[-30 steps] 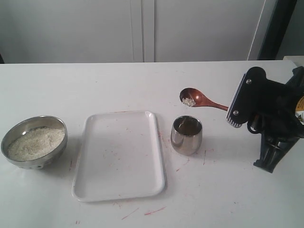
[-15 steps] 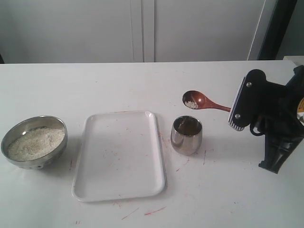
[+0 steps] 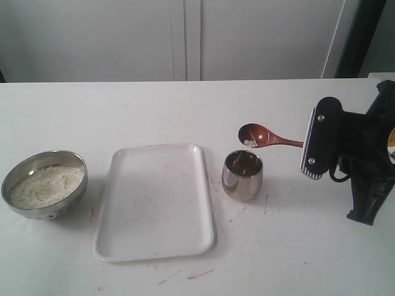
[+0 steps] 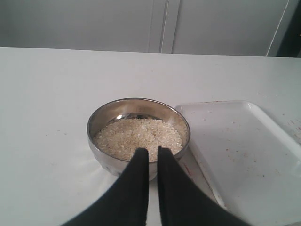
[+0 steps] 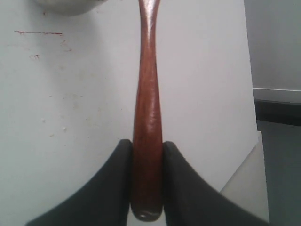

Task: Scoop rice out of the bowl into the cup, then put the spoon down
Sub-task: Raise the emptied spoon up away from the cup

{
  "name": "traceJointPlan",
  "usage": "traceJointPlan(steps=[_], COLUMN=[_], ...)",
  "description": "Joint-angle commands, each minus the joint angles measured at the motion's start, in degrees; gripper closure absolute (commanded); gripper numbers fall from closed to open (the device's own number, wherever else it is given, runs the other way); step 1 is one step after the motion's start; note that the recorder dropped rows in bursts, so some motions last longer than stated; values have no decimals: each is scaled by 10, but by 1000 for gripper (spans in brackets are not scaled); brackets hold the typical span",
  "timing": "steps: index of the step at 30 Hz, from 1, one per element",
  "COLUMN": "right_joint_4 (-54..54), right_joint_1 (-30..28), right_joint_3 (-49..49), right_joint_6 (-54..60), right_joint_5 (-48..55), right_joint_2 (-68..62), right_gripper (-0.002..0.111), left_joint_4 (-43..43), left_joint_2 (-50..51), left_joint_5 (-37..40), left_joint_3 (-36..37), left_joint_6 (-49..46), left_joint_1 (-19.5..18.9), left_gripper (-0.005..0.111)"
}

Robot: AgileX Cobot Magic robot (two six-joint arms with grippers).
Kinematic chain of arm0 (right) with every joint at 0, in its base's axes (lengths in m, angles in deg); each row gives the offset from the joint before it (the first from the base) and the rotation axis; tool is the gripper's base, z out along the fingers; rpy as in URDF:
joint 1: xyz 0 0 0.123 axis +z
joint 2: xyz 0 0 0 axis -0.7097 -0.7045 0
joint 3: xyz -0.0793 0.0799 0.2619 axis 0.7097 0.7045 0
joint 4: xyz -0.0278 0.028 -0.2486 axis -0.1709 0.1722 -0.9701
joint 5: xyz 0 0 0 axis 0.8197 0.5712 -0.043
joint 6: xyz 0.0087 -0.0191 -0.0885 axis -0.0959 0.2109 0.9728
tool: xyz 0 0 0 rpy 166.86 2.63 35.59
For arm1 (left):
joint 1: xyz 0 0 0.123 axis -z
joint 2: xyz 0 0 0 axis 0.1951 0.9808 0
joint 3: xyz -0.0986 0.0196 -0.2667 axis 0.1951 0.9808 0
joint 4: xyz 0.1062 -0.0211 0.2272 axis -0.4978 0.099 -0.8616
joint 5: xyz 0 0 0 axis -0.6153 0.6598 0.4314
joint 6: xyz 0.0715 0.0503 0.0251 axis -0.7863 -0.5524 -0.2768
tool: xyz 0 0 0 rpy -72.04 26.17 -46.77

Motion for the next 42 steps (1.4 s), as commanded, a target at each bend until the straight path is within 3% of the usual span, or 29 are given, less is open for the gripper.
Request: traceJointPlan(steps=[1, 35, 39, 42], right_joint_4=[-20, -111, -109, -105], right_joint_1=[0, 0, 0, 0], right_joint_3=[1, 1, 1, 1], right_joint_6=[6, 6, -49, -183], right_joint_5=[-6, -21, -29, -57], right_joint_2=[0, 0, 0, 0], right_gripper=[108, 108, 108, 108], left_joint_4=[5, 5, 5, 5], left_joint_2=[-2, -2, -2, -2], left_joint_5=[-3, -3, -3, -3], left_joint_3=[-2, -2, -2, -2], left_joint_6=[1, 1, 1, 1], left_joint_1=[1, 1, 1, 1], left_gripper=[92, 92, 92, 92])
